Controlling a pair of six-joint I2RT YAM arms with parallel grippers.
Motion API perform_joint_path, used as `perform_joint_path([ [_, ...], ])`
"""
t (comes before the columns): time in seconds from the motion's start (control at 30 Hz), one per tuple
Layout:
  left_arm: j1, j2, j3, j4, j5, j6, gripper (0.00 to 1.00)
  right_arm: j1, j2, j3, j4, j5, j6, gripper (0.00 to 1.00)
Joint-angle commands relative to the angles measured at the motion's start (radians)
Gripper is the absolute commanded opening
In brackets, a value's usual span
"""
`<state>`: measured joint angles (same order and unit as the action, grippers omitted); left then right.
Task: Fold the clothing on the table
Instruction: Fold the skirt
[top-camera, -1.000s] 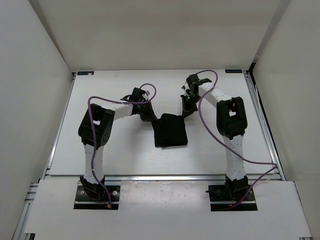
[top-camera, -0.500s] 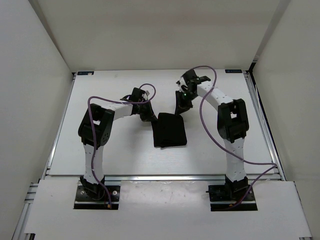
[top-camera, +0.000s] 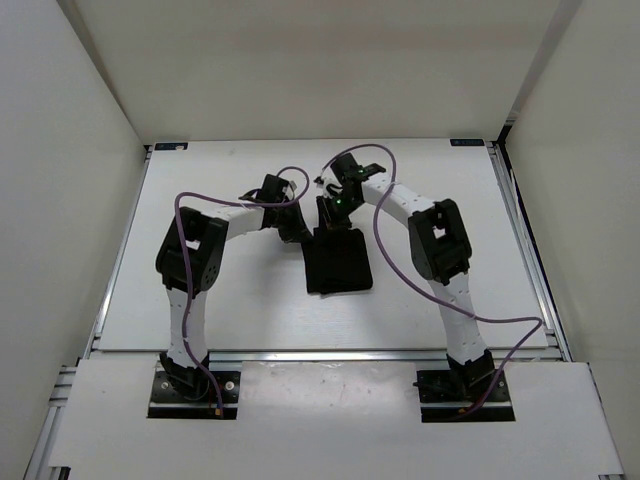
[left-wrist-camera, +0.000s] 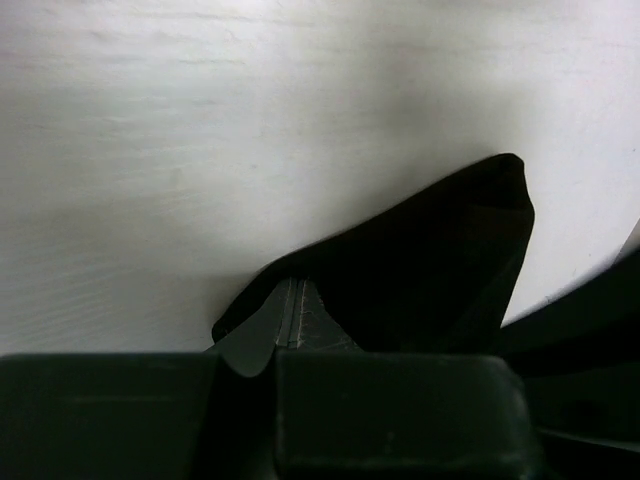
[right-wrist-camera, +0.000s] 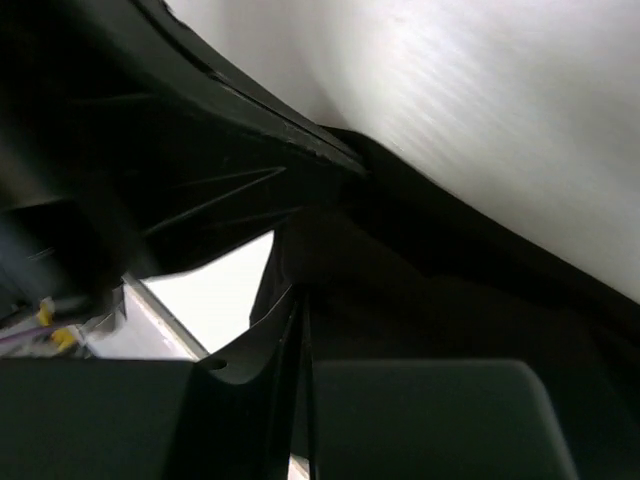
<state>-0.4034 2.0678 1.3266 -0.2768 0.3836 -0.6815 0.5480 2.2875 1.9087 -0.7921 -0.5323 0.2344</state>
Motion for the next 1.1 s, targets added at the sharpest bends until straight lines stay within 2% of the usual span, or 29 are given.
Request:
perform_joint_path([
  [0.0,0.04,-0.057,0.02,-0.029,-0.043,0.004,0.0,0.026,0.039,0.006,0.051,-0.144,0.025,0.07],
  [0.1,0.061,-0.075,0.019,-0.021,-0.031,0.002,0.0,0.052,0.062,-0.017,0.076,-0.222,0.029,0.05],
  [0.2,0.081,-0.092,0.013,-0.018,-0.034,-0.006,0.0,0.064,0.06,-0.033,0.094,-0.235,0.019,0.04],
  [0.4,0.113,-0.158,0.031,0.03,0.049,-0.03,0.0,0.004,-0.143,-0.091,0.156,-0.209,0.063,0.05],
  [0.47,0.133,-0.184,0.052,0.044,0.099,-0.053,0.05,-0.043,-0.242,-0.106,0.157,-0.21,0.065,0.05],
  [0.57,0.155,-0.232,0.068,0.079,0.182,-0.093,0.14,-0.101,-0.377,-0.203,0.174,-0.187,0.083,0.12],
  [0.6,0.158,-0.251,0.057,0.093,0.195,-0.099,0.15,-0.117,-0.4,-0.267,0.182,-0.183,0.1,0.2],
  [0.67,0.158,-0.279,0.004,0.148,0.262,-0.142,0.19,-0.183,-0.515,-0.362,0.217,-0.179,0.123,0.22],
  [0.73,0.144,-0.316,-0.07,0.229,0.305,-0.193,0.13,-0.235,-0.604,-0.52,0.272,-0.161,0.152,0.21],
  [0.8,0.12,-0.324,-0.179,0.388,0.353,-0.291,0.0,-0.31,-0.738,-0.632,0.318,-0.161,0.183,0.21],
  [0.9,0.088,-0.318,-0.246,0.435,0.339,-0.32,0.0,-0.396,-0.871,-0.787,0.376,-0.179,0.218,0.27],
  [0.93,0.078,-0.319,-0.254,0.423,0.327,-0.307,0.01,-0.42,-0.914,-0.831,0.389,-0.182,0.221,0.32],
  [1.0,0.075,-0.327,-0.238,0.308,0.253,-0.221,0.27,-0.437,-0.947,-0.89,0.383,-0.178,0.204,0.36],
  [1.03,0.071,-0.331,-0.236,0.247,0.215,-0.167,0.35,-0.436,-0.968,-0.899,0.378,-0.175,0.194,0.36],
  [1.07,0.074,-0.331,-0.219,0.217,0.192,-0.149,0.39,-0.436,-0.961,-0.907,0.36,-0.161,0.186,0.36],
])
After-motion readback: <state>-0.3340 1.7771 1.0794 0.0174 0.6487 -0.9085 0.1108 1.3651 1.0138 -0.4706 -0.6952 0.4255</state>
